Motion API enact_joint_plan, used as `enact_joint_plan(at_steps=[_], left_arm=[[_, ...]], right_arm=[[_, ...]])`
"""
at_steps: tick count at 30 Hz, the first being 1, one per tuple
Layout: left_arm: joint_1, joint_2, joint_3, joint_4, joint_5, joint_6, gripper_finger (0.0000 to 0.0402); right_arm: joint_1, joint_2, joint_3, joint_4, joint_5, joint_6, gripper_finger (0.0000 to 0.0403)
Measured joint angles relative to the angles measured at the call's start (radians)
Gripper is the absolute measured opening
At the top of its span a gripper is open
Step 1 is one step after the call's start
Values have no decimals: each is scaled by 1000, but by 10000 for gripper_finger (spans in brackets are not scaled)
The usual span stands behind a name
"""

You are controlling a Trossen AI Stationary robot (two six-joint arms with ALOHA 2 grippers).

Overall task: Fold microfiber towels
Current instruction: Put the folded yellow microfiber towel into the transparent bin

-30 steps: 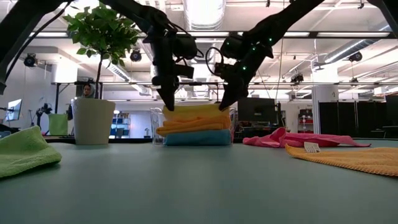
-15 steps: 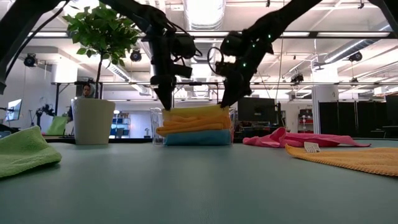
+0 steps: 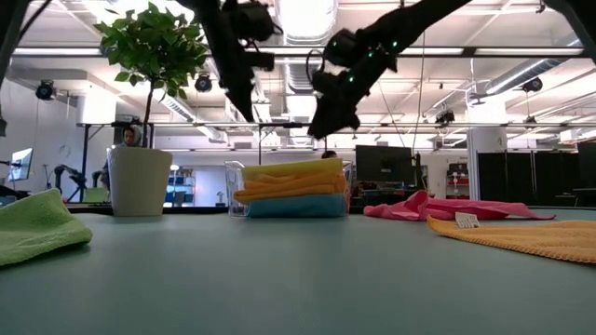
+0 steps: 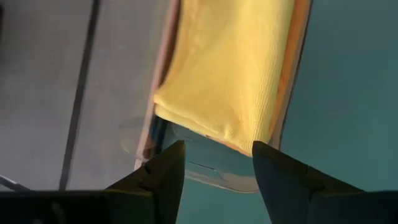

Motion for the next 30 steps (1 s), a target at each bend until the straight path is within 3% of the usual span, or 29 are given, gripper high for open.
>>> enact_joint_plan(at_steps=[8, 19, 30], left_arm=[[0, -98, -24, 6, 2, -97, 171], [0, -108, -91, 15, 3, -99, 171], [0, -105, -179, 29, 4, -150, 171]], right_arm=[[11, 100, -1, 0, -33, 58, 121], [22, 186, 1, -31, -77, 58, 56], [22, 98, 18, -61, -79, 19, 34]])
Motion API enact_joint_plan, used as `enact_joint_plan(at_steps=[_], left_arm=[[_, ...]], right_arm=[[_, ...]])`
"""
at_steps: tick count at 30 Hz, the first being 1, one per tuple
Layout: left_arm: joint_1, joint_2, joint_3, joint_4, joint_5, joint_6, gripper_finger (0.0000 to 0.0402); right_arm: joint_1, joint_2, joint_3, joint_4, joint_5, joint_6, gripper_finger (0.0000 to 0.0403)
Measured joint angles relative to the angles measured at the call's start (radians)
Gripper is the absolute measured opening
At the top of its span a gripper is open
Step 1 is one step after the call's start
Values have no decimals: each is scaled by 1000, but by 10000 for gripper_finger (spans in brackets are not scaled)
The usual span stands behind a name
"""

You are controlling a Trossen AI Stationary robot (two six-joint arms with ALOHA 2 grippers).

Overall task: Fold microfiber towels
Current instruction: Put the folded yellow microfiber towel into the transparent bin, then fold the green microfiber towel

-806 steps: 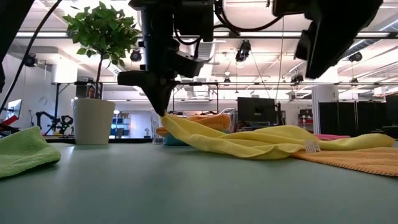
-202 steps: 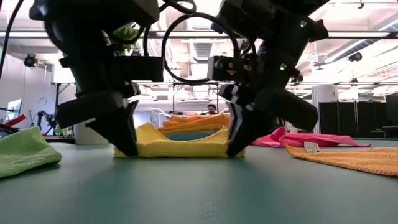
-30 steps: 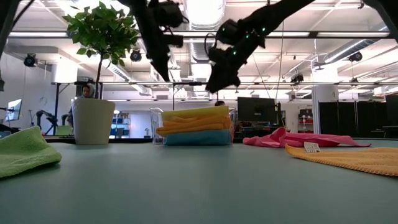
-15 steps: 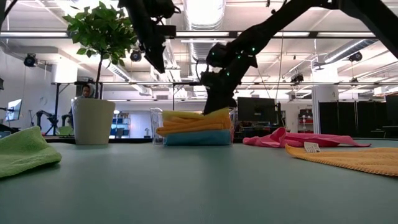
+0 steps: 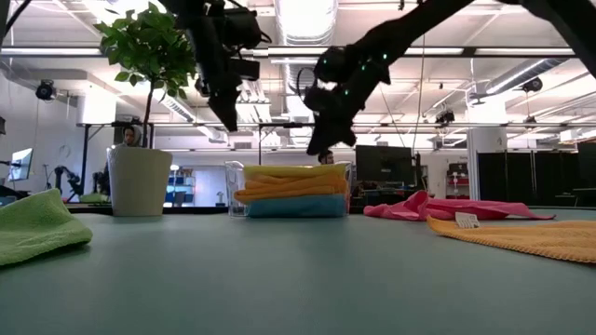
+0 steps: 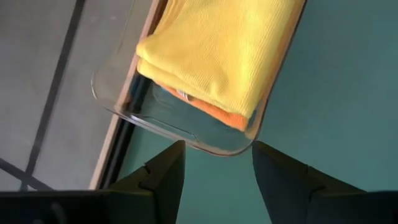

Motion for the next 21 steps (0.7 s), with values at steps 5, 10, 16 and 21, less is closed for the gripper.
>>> enact_joint_plan(at_steps=[5, 10, 16, 21], left_arm=[[-7, 0, -17, -26, 0, -72, 171], [-42, -4, -45, -63, 1, -114, 171], [-132, -6, -70, -125, 7, -181, 171], [-219, -8, -85, -153, 27, -227, 171]], right_arm=[[0, -63, 7, -44, 7, -49, 34], [1, -139, 10, -160, 6, -116, 34], [21, -198, -23, -276, 6, -143, 34], [63, -254, -112, -301, 7, -135, 34]])
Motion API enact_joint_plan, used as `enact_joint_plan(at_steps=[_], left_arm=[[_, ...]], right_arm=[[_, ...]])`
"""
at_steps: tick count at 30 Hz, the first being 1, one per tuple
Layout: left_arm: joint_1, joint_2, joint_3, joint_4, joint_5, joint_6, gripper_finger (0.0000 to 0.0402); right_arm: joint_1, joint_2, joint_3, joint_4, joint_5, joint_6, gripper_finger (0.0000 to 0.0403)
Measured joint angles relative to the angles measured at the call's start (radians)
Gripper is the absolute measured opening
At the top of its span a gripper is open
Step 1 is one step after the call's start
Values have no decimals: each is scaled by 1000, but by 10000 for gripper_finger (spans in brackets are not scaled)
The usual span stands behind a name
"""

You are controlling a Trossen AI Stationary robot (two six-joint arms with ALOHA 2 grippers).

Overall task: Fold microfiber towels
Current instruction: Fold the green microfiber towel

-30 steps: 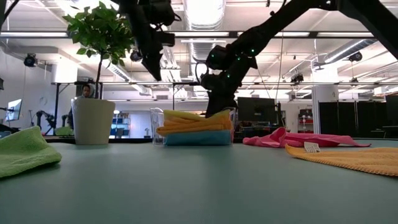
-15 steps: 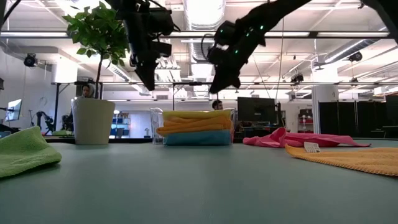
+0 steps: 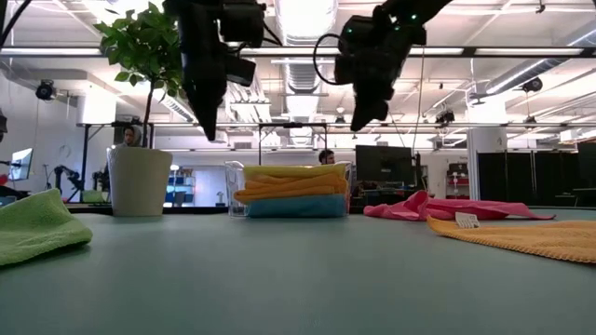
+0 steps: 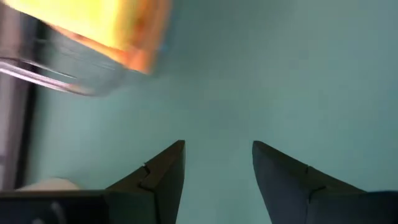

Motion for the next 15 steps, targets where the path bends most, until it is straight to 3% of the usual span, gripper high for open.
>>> enact_joint_plan(at_steps=[7, 15], left_arm=[[-123, -15, -67, -8, 155, -163, 171], [-354, -34, -146, -3, 224, -378, 171]], right_arm=[[94, -98, -166, 33, -1, 61, 34], [191, -183, -303, 148, -1, 180, 34]])
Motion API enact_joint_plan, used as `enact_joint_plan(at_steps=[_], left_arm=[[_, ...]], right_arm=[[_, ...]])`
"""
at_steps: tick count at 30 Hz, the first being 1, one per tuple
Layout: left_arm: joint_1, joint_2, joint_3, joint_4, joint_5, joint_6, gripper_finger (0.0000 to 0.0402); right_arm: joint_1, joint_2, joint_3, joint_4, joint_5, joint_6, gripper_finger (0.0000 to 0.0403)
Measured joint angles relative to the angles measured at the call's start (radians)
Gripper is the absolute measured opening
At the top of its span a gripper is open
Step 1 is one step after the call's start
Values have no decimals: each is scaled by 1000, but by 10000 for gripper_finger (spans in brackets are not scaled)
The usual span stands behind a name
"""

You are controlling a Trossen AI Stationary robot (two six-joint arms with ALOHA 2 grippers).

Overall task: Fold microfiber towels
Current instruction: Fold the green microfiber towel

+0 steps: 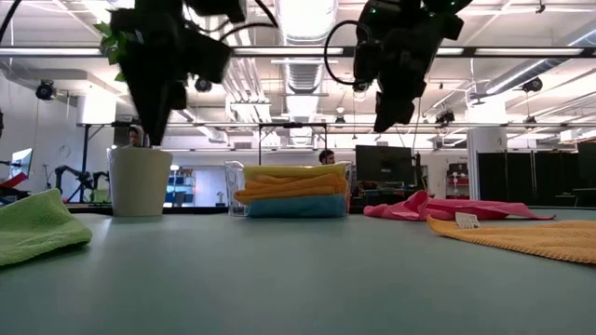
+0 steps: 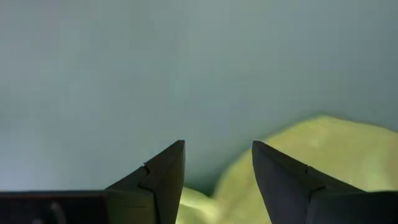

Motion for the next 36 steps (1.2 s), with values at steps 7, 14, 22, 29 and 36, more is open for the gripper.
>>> enact_joint_plan(at_steps=[7, 14, 22, 29, 36], left_arm=[[-174, -1, -67, 44, 6, -315, 171], [-300, -1, -156, 161, 33, -566, 171], [-369, 6, -207, 239, 159, -650, 171], [-361, 16, -298, 355, 174, -651, 171], [-350, 17, -398, 455, 173, -726, 171]], right_arm=[[80, -16, -49, 23, 1, 57, 34], [173, -17, -91, 66, 1, 117, 34], [245, -21, -92, 66, 1, 139, 34], [242, -21, -86, 102, 6, 124, 34], [239, -22, -86, 118, 57, 105, 34]])
